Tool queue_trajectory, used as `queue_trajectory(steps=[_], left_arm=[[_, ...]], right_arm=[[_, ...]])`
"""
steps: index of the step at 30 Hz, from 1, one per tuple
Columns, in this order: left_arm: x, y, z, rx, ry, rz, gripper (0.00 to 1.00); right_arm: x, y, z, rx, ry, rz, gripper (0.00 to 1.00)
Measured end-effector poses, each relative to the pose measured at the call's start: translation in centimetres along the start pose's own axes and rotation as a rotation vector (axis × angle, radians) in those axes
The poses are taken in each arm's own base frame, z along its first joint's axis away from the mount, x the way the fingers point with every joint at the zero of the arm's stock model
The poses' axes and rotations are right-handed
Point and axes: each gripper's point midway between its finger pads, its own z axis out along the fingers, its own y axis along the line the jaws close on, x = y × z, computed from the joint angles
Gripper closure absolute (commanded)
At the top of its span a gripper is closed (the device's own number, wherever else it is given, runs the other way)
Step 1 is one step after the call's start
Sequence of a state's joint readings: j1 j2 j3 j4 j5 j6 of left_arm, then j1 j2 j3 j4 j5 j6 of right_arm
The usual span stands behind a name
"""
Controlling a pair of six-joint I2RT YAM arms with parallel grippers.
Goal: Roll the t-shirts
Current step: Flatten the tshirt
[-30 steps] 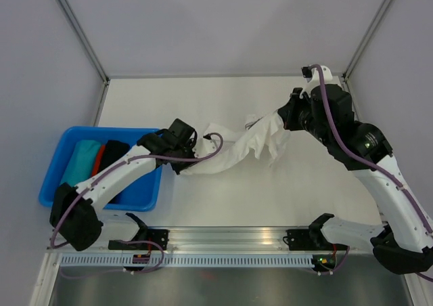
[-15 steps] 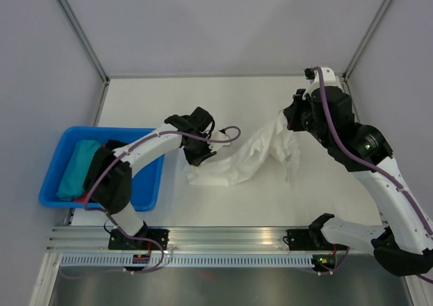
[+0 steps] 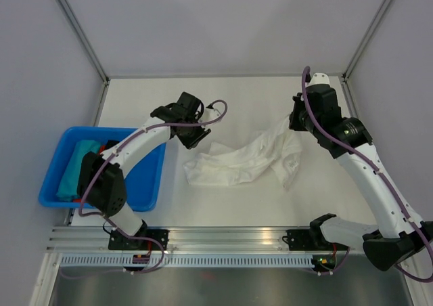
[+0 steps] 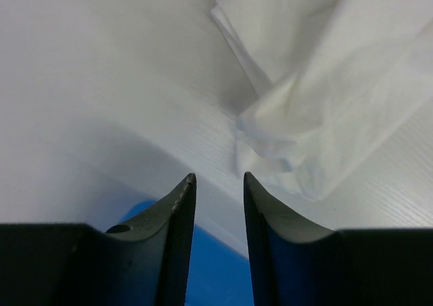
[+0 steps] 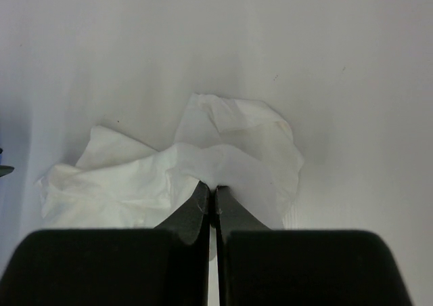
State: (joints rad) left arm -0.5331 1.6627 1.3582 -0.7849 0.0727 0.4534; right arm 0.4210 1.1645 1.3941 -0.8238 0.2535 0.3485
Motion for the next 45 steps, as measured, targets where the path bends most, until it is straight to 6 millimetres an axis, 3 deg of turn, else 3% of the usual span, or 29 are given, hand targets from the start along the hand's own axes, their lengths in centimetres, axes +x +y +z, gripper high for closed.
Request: queue_trajectory(steps=[3, 6, 11, 16, 22, 26, 29, 33, 37, 41, 45], left_arm=[[1.5, -1.6, -2.1, 0.015, -0.018, -0.013, 0.58], [3.2, -3.8, -2.5, 0.061, -0.001, -0.024, 0.5], [5.1, -7.9, 0.0, 0.176, 0.105, -0.005, 0.43], [5.9, -8.6, 2.7, 0.205, 0.168, -0.031, 0.43], [5.9, -7.4, 5.9, 0.156, 0.217, -0.047, 0.65], [6.3, -7.3, 7.1, 0.143, 0.24, -0.06, 0.97], [6.0, -6.7, 7.1, 0.112, 0.229, -0.059, 0.98], [5.3, -4.6, 6.3, 0.029, 0.202, -0.064, 0.98], [2.5, 0.3, 3.5, -0.089, 0.104, -0.104, 0.98], [-2.5, 7.5, -1.4, -0.254, -0.06, -0.153, 0.98], [-8.7, 13.8, -8.4, -0.421, -0.251, -0.178, 0.98]], right_arm=[[0.8, -0.2, 0.5, 0.0, 0.02, -0.002, 1.0], [0.9, -0.2, 0.7, -0.004, 0.021, -0.001, 1.0], [0.8, -0.2, 1.1, -0.009, 0.013, 0.005, 1.0], [1.7, -0.6, 1.7, -0.003, 0.026, 0.008, 1.0], [2.7, -1.0, 1.9, 0.005, 0.047, 0.008, 1.0], [2.4, -1.2, 1.6, 0.007, 0.036, 0.013, 1.0], [2.4, -1.5, 1.7, 0.014, 0.035, 0.018, 1.0], [2.5, -2.5, 2.2, 0.033, 0.046, 0.031, 1.0], [1.3, -4.5, 3.6, 0.057, 0.062, 0.076, 1.0], [-3.9, -7.0, 6.7, 0.06, 0.031, 0.172, 1.0], [-12.8, -7.9, 9.2, 0.015, -0.097, 0.228, 1.0]])
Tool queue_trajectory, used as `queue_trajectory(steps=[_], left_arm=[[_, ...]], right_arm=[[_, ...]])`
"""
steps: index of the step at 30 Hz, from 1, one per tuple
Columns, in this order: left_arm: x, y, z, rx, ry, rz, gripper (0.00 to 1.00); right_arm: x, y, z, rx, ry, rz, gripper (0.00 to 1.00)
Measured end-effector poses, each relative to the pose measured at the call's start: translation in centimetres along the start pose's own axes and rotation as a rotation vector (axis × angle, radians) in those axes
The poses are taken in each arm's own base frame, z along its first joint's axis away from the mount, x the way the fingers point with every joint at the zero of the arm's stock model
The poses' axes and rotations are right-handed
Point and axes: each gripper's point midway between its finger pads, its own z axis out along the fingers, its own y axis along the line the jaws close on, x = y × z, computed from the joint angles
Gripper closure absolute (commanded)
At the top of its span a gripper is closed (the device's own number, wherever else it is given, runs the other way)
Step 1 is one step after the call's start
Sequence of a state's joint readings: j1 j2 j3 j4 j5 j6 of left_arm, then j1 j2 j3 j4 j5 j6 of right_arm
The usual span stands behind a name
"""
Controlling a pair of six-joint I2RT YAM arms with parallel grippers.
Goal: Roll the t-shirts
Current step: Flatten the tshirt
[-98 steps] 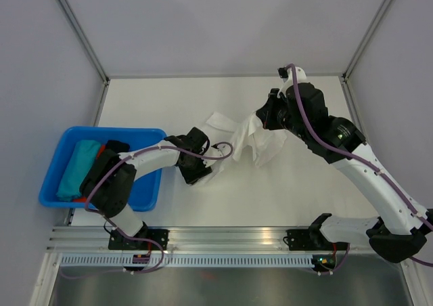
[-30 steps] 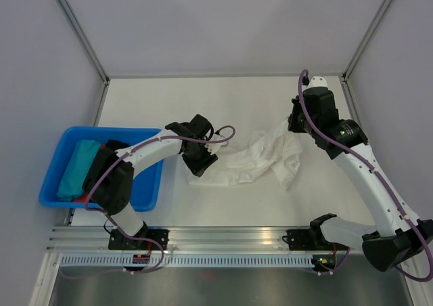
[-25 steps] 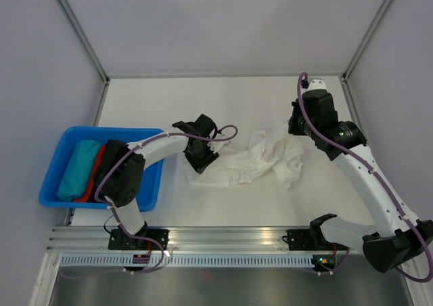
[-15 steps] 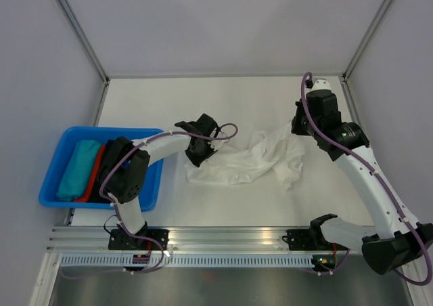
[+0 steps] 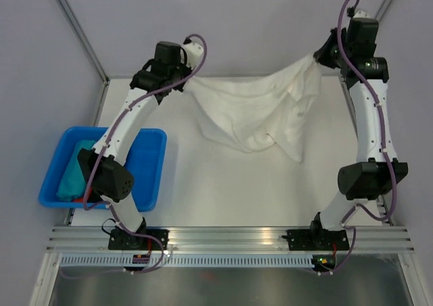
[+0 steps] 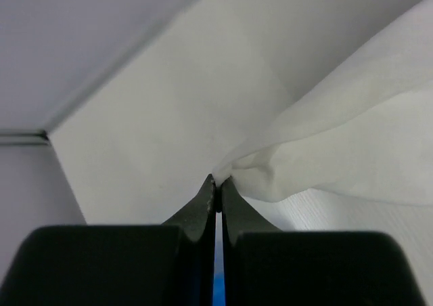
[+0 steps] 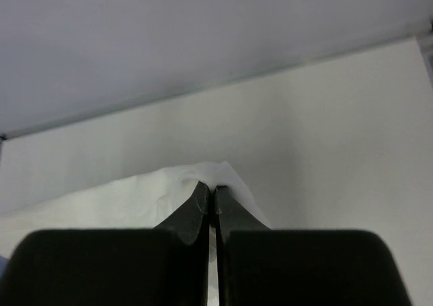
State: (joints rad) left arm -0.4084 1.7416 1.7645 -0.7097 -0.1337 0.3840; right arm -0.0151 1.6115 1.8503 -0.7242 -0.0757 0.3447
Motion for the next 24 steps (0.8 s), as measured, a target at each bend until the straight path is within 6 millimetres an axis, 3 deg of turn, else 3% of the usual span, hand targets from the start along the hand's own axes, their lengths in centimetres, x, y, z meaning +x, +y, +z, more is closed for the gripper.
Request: queue_trajectory(steps=[3, 6, 9, 11, 13, 16, 18, 20, 24], left_arm=[[-6.4, 5.0, -2.8, -0.108, -0.169, -0.046, 0.98], [-11.5, 10.5, -6.5, -0.228, -0.331, -0.095, 0.98], [-12.8, 13.3, -8.5, -0.284, -0.399, -0.116, 0.98], [-12.7, 13.9, -8.6, -0.287, -0.409, -0.115, 0.98], [-12.1, 12.9, -7.5, -0.246, -0.399, -0.103, 0.98], [-8.9, 9.6, -3.8, -0.149, -0.313, -0.075, 0.98], [-5.3, 7.3, -0.9, -0.089, -0.224, -0.058, 0.98], [-0.8, 4.9, 1.7, -0.035, -0.124, -0.044, 0.98], [7.6, 0.0, 3.9, 0.09, 0.038, -0.01, 0.98]], right_arm=[[-7.9, 2.3, 0.5, -0.084, -0.154, 0.011, 1.0], [-13.2, 3.8, -1.8, -0.189, -0.288, 0.044, 1.0], [-16.4, 1.2, -5.0, -0.215, -0.391, 0.105, 1.0], [-16.2, -2.1, -6.4, -0.172, -0.412, 0.138, 1.0], [-14.6, -4.5, -6.8, -0.129, -0.394, 0.159, 1.0], [-9.9, -6.8, -5.6, -0.071, -0.308, 0.172, 1.0], [-5.4, -8.3, -4.1, -0.025, -0.226, 0.187, 1.0], [0.8, -10.4, -3.0, 0.041, -0.105, 0.223, 1.0], [12.2, -13.6, -2.2, 0.145, 0.085, 0.293, 1.0]])
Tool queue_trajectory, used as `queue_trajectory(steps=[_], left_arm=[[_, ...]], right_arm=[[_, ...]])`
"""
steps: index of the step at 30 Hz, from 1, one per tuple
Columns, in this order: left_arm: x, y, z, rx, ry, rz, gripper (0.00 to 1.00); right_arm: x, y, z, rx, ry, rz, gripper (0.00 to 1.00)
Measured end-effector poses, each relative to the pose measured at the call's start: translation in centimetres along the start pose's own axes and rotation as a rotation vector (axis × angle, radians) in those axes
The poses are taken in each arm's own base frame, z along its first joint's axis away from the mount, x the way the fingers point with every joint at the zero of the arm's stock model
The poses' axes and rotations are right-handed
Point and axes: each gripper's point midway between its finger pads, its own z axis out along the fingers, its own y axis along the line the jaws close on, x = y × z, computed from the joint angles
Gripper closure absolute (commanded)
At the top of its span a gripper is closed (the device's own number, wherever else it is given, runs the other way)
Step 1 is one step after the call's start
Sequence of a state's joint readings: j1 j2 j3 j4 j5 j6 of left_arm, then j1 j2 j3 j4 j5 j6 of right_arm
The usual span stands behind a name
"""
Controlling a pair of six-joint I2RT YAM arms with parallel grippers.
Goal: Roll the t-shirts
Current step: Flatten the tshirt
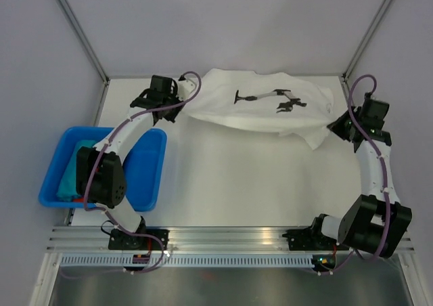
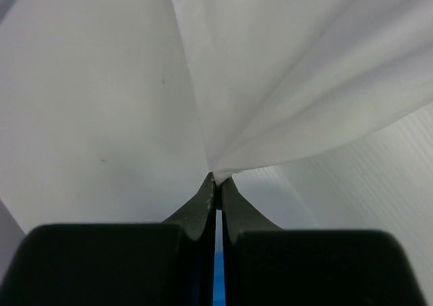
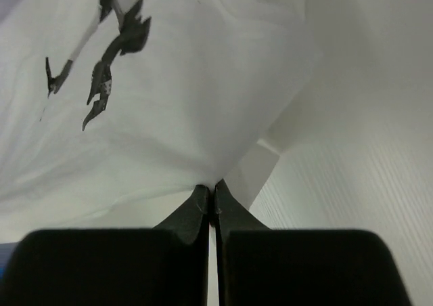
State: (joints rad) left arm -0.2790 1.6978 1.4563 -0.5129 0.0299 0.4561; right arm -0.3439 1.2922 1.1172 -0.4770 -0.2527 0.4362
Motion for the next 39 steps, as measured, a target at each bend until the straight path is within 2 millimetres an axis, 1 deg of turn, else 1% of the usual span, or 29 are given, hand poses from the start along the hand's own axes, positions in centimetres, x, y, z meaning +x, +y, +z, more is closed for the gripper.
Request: queue_trajectory(steps=[1, 3, 5, 7, 10, 11, 13, 16, 20, 22, 24, 25, 27, 29, 30, 31, 33, 35, 37, 39], left_arm=[[1.8, -1.1, 0.1, 0.028, 0.029, 0.009, 0.98], [4.3, -2.7, 0.0, 0.07, 0.058, 0.021, 0.98], [6.2, -4.0, -0.3, 0.102, 0.073, 0.033, 0.98], [7.8, -5.0, -0.4, 0.124, 0.089, 0.039, 0.98], [8.8, -5.8, -0.5, 0.14, 0.087, 0.045, 0.98], [8.8, -5.8, -0.6, 0.138, 0.076, 0.048, 0.98], [8.7, -5.8, -1.3, 0.128, 0.058, 0.05, 0.98], [8.0, -5.4, -2.9, 0.106, 0.022, 0.05, 0.98], [5.9, -4.8, -5.4, 0.088, -0.056, 0.054, 0.98], [4.8, -4.6, -6.5, 0.092, -0.081, 0.054, 0.98], [2.8, -4.0, -8.1, 0.093, -0.115, 0.05, 0.98], [1.6, -3.5, -9.1, 0.088, -0.131, 0.047, 0.98], [-1.7, -2.1, -11.8, 0.053, -0.193, 0.042, 0.98], [-4.7, -0.5, -15.4, 0.007, -0.267, 0.04, 0.98], [-5.8, 0.0, -16.9, -0.015, -0.305, 0.04, 0.98], [-6.8, 0.5, -18.9, -0.039, -0.342, 0.039, 0.98], [-8.0, 1.2, -22.9, -0.093, -0.413, 0.038, 0.98], [-8.7, 1.9, -26.4, -0.145, -0.469, 0.036, 0.98], [-9.2, 2.8, -28.9, -0.201, -0.504, 0.03, 0.98], [-10.0, 3.6, -30.5, -0.246, -0.531, 0.023, 0.98]], right_arm=[[2.0, -1.0, 0.2, 0.017, 0.028, 0.013, 1.0], [6.7, -3.2, 0.2, 0.056, 0.106, 0.046, 1.0], [10.4, -4.9, 0.2, 0.079, 0.157, 0.077, 1.0], [13.5, -6.2, 0.3, 0.101, 0.208, 0.104, 1.0], [16.2, -7.4, 0.2, 0.127, 0.261, 0.131, 1.0], [16.6, -7.5, 0.1, 0.13, 0.264, 0.134, 1.0], [16.2, -7.3, -0.4, 0.127, 0.242, 0.129, 1.0], [14.2, -6.4, -1.6, 0.106, 0.155, 0.104, 1.0], [10.7, -4.7, -4.1, 0.091, 0.048, 0.076, 1.0], [8.0, -3.4, -6.1, 0.082, -0.024, 0.06, 1.0], [4.7, -1.5, -8.7, 0.066, -0.107, 0.042, 1.0], [2.5, -0.3, -10.4, 0.053, -0.167, 0.028, 1.0], [-1.9, 2.3, -14.5, 0.019, -0.296, -0.002, 1.0], [-5.8, 5.0, -19.3, -0.02, -0.43, -0.029, 1.0], [-7.5, 6.4, -22.1, -0.045, -0.498, -0.042, 1.0], [-9.0, 7.8, -24.7, -0.075, -0.569, -0.055, 1.0], [-10.8, 9.8, -29.4, -0.125, -0.681, -0.077, 1.0], [-11.6, 11.2, -32.9, -0.165, -0.758, -0.094, 1.0], [-12.0, 12.1, -35.2, -0.191, -0.804, -0.107, 1.0], [-12.0, 12.4, -35.6, -0.2, -0.806, -0.113, 1.0]])
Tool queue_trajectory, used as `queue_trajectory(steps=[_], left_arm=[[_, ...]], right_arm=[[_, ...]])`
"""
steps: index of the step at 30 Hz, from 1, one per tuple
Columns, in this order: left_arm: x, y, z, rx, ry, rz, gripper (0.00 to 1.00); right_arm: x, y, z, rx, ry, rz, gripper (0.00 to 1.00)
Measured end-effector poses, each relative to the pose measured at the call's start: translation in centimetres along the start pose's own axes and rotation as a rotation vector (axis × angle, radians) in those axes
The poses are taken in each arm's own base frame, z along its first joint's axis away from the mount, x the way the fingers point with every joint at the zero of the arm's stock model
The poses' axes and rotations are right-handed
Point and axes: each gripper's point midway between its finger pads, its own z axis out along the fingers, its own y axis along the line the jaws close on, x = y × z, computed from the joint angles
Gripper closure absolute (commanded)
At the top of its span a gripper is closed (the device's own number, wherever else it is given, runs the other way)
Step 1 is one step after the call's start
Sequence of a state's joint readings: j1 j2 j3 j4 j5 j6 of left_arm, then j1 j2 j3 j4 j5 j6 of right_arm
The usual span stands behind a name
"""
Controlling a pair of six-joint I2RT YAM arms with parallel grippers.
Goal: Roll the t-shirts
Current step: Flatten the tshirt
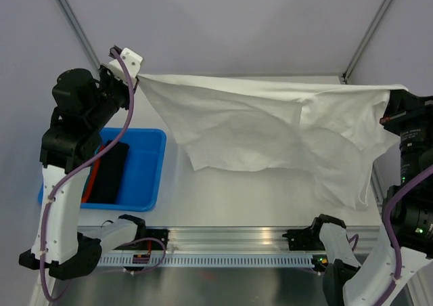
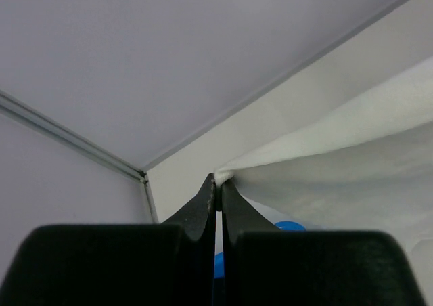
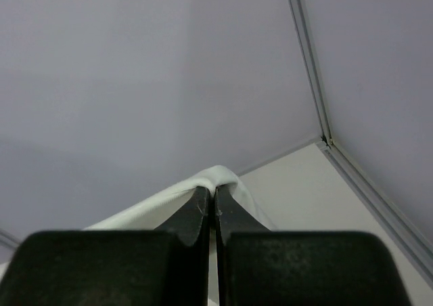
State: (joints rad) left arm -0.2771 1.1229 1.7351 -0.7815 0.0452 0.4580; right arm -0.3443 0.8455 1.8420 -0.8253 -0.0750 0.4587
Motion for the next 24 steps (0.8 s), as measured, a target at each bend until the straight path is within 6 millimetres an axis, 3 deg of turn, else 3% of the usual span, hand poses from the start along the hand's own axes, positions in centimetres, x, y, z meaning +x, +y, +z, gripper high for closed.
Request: queue_trajectory(steps=[3, 7, 13, 16, 20, 24], left_arm=[[-0.9, 1.3, 0.3, -0.047, -0.002, 0.001, 0.98], [-0.3, 1.9, 3.5, -0.061, 0.054, 0.0, 0.98], [2.9, 1.7, 11.6, -0.05, 0.198, -0.001, 0.98], [2.5, 2.8, 15.3, -0.086, 0.208, 0.002, 0.98], [1.5, 4.5, 18.5, -0.145, 0.188, 0.001, 0.98], [0.9, 5.9, 19.2, -0.19, 0.167, -0.004, 0.98]], right_arm=[[1.1, -0.1, 1.7, -0.008, 0.055, 0.008, 1.0], [3.8, -0.4, 6.5, -0.026, 0.169, 0.044, 1.0], [9.1, -0.8, 16.3, -0.091, 0.329, 0.172, 1.0], [11.5, -1.1, 21.1, -0.108, 0.406, 0.24, 1.0], [12.0, 0.5, 26.7, -0.185, 0.418, 0.269, 1.0], [10.2, 3.3, 29.2, -0.31, 0.367, 0.269, 1.0]])
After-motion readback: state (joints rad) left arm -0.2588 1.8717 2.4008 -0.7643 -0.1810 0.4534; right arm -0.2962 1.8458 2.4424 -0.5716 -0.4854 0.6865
